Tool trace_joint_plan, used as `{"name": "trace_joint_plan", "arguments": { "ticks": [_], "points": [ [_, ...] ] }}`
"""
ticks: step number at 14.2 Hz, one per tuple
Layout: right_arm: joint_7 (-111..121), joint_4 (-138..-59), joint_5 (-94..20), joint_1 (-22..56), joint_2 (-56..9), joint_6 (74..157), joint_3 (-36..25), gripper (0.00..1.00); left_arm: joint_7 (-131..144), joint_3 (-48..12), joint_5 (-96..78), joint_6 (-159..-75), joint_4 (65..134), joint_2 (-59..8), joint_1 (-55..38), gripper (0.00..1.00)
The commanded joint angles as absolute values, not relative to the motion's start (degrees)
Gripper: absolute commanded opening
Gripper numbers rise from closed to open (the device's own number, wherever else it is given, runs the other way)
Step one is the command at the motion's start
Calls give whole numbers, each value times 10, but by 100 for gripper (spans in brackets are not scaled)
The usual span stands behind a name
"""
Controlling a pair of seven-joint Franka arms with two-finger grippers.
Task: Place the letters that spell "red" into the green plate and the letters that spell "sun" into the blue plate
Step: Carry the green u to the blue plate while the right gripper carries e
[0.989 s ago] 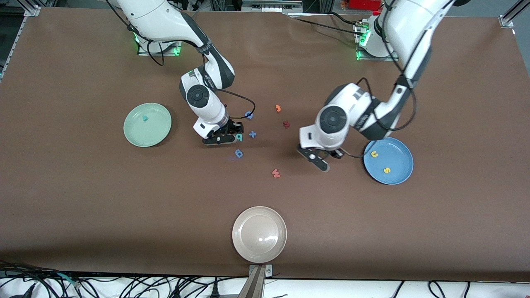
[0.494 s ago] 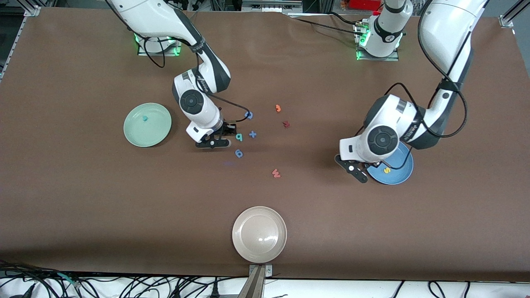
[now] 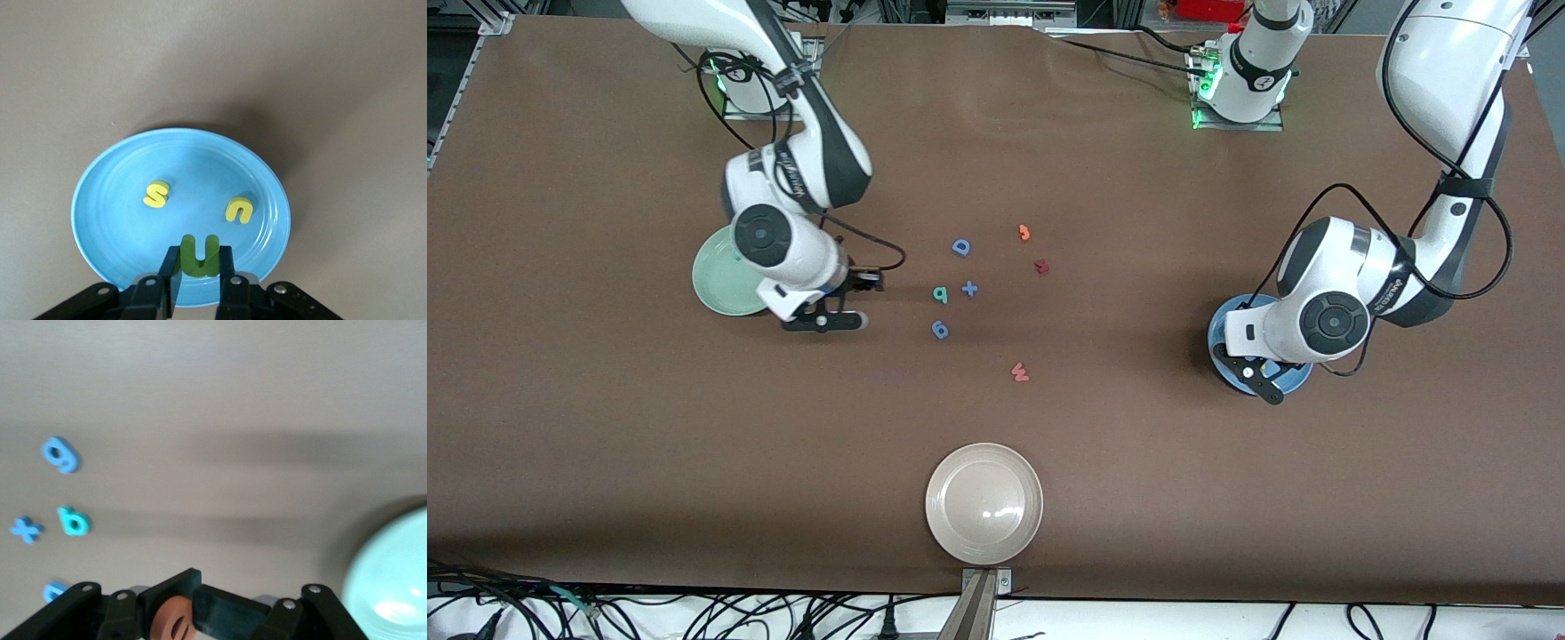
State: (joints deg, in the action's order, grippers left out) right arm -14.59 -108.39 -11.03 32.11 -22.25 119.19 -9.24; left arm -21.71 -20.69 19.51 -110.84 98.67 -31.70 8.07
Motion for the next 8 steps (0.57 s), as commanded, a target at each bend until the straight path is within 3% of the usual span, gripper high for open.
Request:
{"name": "trace_joint_plan", "arguments": {
  "ticks": [1,2,8],
  "points": [
    [-80,-1085,-112,321,-202,1133,-143,0,-223,-212,213,-1109,997,-318,94,59],
    [-60,-1085,-111,322,-200,1118,-162,0,-224,-213,212,-1109,996,-324,104,100],
    [46,-1119,-106,321,-216,1094,-263,0,-251,-235,204,-1105,983,-305,104,100]
  ]
}}
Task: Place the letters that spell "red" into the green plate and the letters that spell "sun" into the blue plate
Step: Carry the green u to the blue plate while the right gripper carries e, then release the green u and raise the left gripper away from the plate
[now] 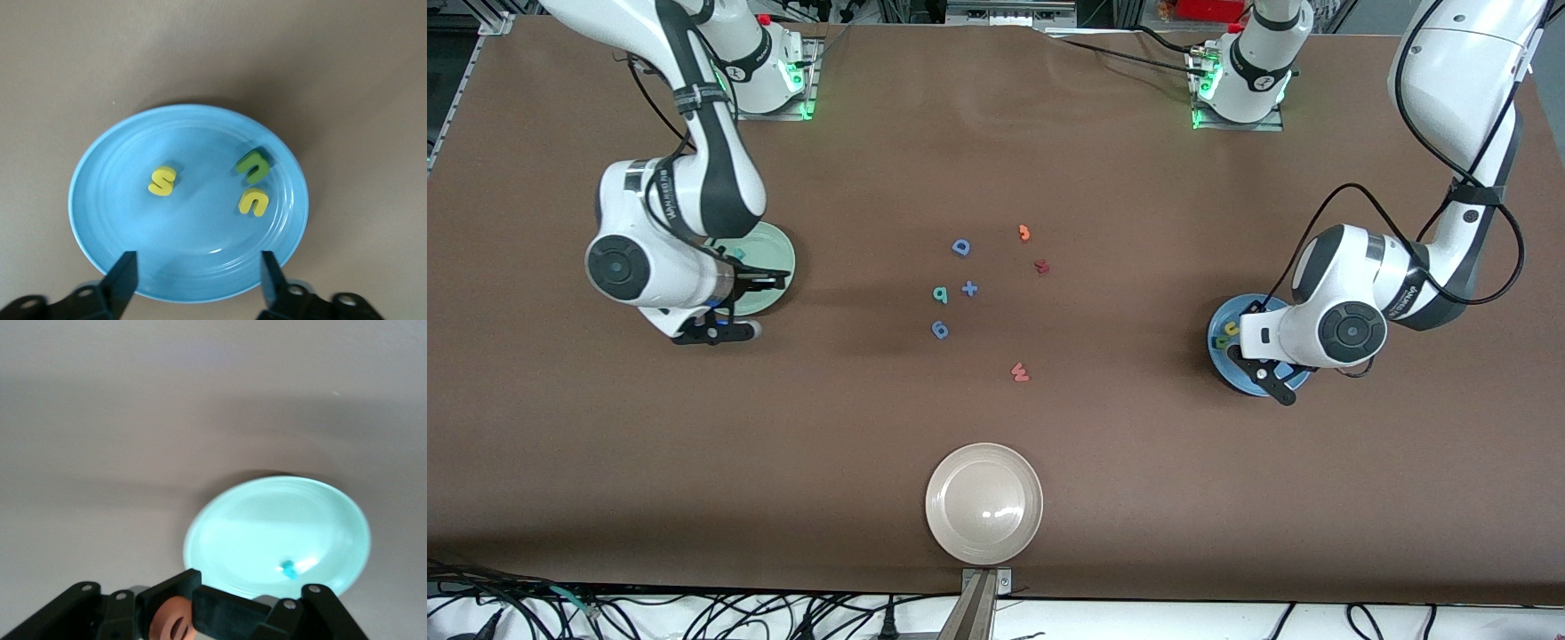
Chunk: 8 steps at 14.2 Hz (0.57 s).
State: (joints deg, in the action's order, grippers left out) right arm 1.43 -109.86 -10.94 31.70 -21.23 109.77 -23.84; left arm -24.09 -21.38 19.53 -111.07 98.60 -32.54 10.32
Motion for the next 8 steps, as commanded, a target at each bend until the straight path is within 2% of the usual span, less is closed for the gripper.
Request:
{"name": "trace_joint_plan", "arguments": {
  "ticks": [1,3,8],
  "points": [
    [67,-1126,-106,321,-220,1098,-278,0,-243,-249,202,-1104,978,-296,105,100],
    [108,-1140,-107,320,-233,1102,-299,0,-229,-271,201,-1075,938,-292,103,100],
    [106,-1177,-124,319,-244,1123,-298,5,-130,-292,109,-913,808,-284,101,100]
  ]
}}
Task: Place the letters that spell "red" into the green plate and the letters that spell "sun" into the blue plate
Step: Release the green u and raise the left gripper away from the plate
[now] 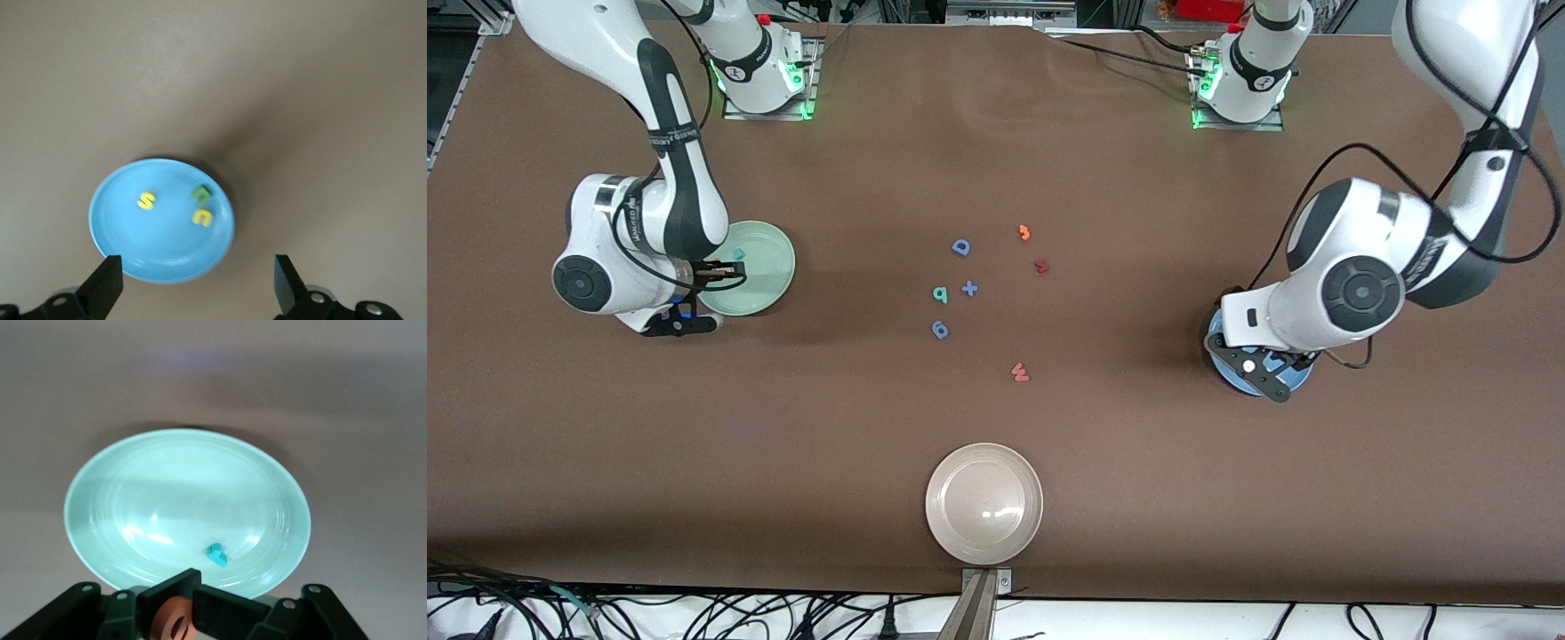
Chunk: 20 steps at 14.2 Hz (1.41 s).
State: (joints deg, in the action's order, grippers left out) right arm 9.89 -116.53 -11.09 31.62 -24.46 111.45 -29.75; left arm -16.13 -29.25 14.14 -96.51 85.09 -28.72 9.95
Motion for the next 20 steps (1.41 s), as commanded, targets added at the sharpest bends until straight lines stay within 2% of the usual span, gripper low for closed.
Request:
{"name": "trace_joint_plan", "arguments": {
  "ticks": [1,3,4,7,10,11,15,17,20],
  "points": [
    [106,-1177,-127,319,-244,1123,-297,16,-108,-293,107,-895,797,-272,101,100],
    [104,-1177,-127,320,-245,1123,-296,94,-72,-293,106,-884,797,-238,101,100],
    [104,-1177,-127,320,-245,1123,-296,98,-68,-293,106,-874,796,-230,101,100],
    [103,-1177,-128,320,-244,1122,-296,98,-68,-261,103,-873,803,-193,87,100],
    [98,-1171,-128,322,-236,1114,-295,98,-67,-102,-2,-877,817,-143,7,100],
    [89,-1167,-131,324,-227,1111,-294,98,-66,-72,-25,-896,837,-122,-3,100],
    [4,-1108,-166,329,-214,1038,-258,98,-16,-68,-25,-1019,995,-15,9,100],
    [-59,-1080,-178,331,-214,1029,-224,98,23,-77,-7,-1021,1005,0,16,100],
    [-116,-1056,-177,333,-214,1064,-161,98,26,-98,17,-994,998,21,26,100]
  ]
}}
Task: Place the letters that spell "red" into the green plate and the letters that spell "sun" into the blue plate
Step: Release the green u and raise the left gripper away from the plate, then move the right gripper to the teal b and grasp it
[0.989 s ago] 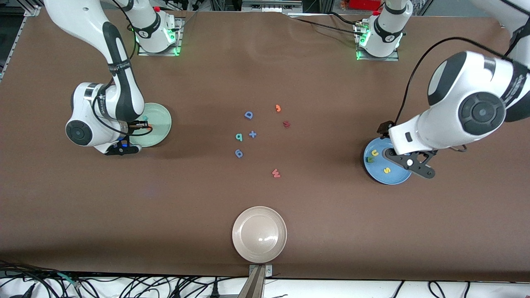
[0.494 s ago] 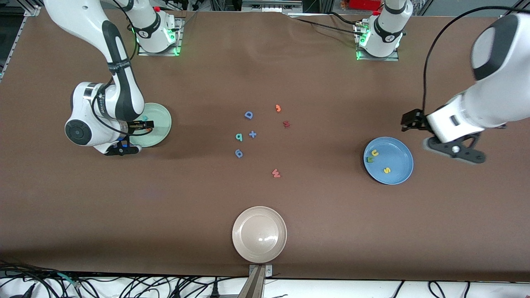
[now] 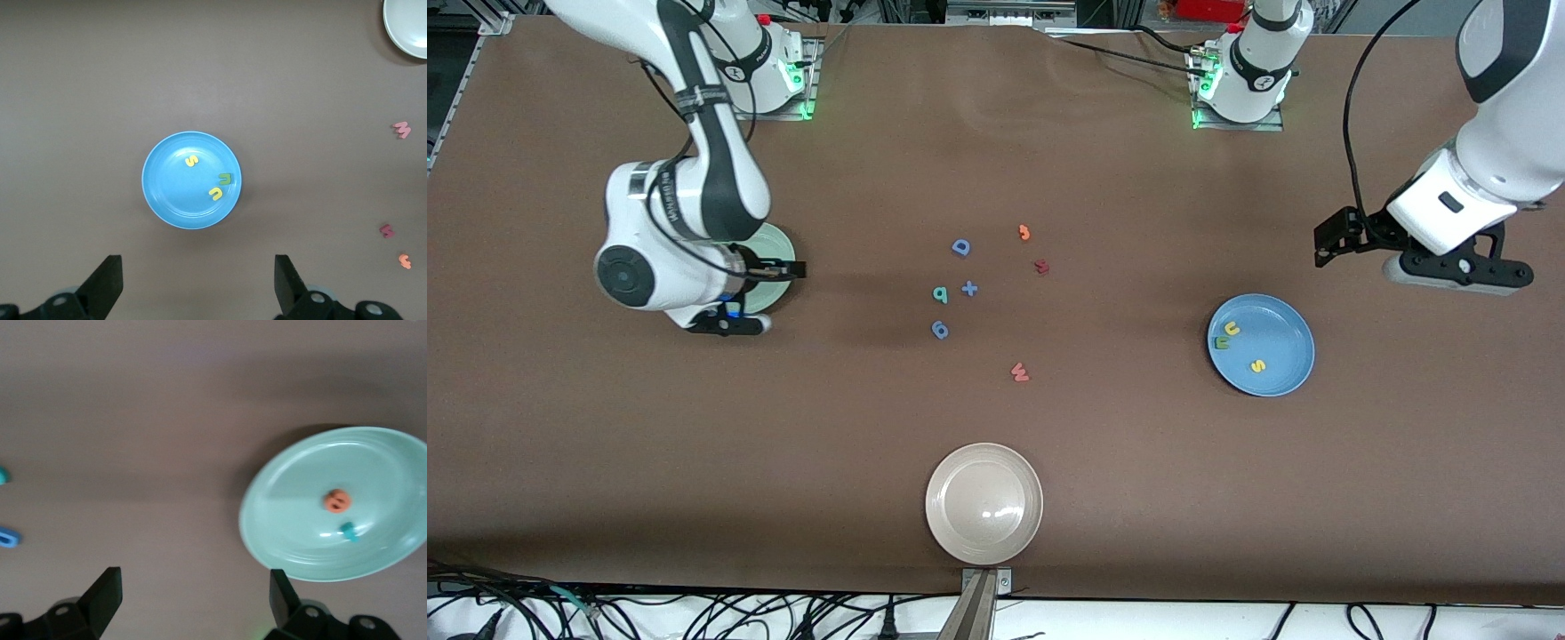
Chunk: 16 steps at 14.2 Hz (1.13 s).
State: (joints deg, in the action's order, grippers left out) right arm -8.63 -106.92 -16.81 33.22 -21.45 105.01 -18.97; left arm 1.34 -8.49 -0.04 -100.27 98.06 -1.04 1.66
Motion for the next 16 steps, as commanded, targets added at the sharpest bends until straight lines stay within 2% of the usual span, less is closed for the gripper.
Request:
{"name": "trace_joint_plan", "arguments": {
  "ticks": [1,4,11,16],
  "points": [
    [-133,-1056,-178,335,-216,1088,-143,98,27,-98,16,-981,988,19,24,100],
    [-191,-1059,-177,358,-234,1171,-92,98,32,-97,1,-955,965,0,27,100],
    [-203,-1060,-177,453,-310,1302,-91,98,55,-106,2,-954,961,-2,25,100],
    [-202,-1060,-170,473,-340,1364,-91,97,53,-106,1,-952,961,-3,28,100]
  ]
}}
